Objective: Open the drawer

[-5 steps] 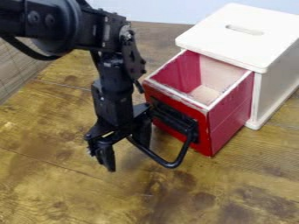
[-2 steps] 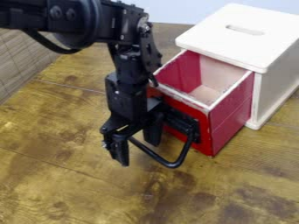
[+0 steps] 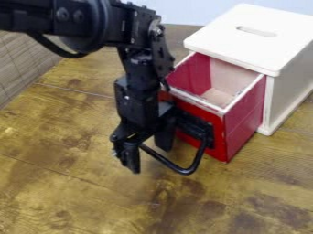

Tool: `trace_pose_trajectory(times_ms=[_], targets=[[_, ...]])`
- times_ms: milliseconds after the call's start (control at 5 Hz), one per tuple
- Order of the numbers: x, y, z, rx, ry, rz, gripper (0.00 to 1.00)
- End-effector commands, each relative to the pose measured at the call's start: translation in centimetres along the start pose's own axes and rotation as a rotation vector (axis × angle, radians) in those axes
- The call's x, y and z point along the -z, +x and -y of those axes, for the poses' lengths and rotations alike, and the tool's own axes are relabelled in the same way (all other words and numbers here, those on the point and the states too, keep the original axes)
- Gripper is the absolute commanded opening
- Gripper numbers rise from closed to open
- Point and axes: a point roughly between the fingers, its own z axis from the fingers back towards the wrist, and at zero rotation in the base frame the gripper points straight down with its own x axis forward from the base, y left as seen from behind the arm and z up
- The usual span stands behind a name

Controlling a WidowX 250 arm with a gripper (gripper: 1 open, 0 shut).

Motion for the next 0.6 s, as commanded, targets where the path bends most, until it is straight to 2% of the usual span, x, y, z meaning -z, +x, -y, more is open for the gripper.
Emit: trace_pose_trajectory(times_ms=[0,400], targets=[[-0.8,-3.0,0.6,0.1,-0.045,0.0,1.0],[-0.5,-2.5,-1.1,0.17,-0.043,-0.002,1.0]])
